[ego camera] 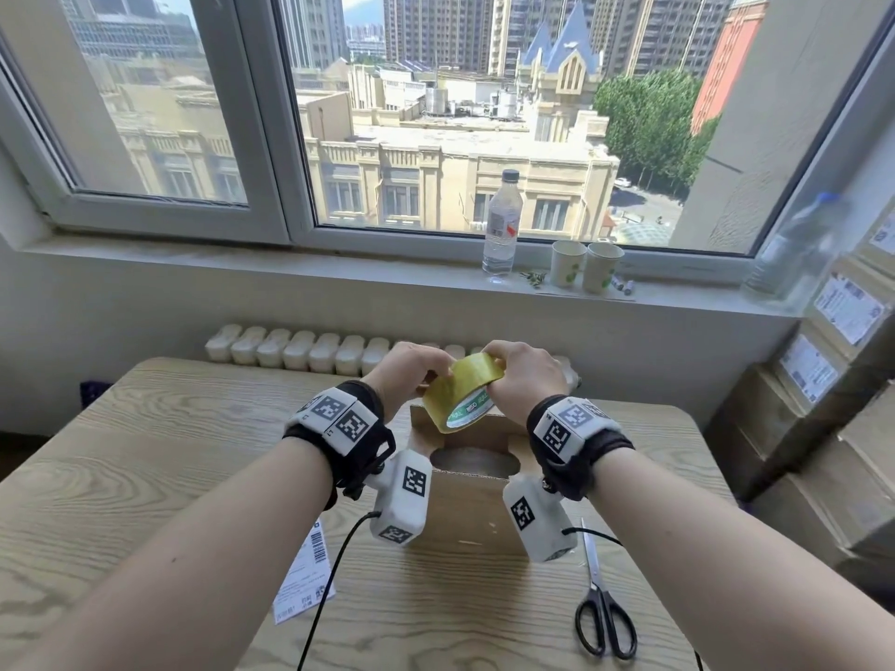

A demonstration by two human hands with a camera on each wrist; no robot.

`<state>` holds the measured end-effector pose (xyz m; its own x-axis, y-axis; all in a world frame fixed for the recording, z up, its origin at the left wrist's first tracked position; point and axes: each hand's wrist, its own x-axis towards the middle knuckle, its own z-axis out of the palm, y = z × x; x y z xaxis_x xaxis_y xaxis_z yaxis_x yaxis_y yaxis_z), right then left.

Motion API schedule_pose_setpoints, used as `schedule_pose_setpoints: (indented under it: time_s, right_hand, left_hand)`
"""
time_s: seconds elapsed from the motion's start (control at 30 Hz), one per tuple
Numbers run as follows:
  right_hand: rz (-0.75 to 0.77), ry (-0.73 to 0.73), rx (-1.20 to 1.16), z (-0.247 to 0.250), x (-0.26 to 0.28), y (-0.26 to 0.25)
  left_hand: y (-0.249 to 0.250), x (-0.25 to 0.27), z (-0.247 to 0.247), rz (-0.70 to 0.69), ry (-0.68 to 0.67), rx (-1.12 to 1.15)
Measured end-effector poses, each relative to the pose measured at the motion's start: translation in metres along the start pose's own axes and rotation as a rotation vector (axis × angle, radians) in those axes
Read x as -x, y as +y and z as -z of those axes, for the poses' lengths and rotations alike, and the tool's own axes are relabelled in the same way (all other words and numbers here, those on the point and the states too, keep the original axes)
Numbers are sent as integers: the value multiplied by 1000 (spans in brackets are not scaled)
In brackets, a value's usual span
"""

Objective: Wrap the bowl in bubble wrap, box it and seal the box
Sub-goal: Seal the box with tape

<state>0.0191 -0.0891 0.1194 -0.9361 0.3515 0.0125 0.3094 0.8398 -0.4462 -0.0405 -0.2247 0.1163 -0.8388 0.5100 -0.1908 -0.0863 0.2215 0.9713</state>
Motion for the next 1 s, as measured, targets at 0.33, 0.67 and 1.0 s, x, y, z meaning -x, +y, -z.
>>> schedule_pose_setpoints:
  time_s: [0.33, 0.67, 1.0]
  right_hand:
    - [1, 13, 1, 2, -2, 0]
    - [-13, 34, -10, 10, 1, 0]
    - [-24, 2, -1, 12, 0, -3]
  left_hand:
    - [3, -1, -2, 4, 2, 46]
    - [-3, -2, 4, 33, 17, 139]
    - [6, -3, -2, 1, -3, 56]
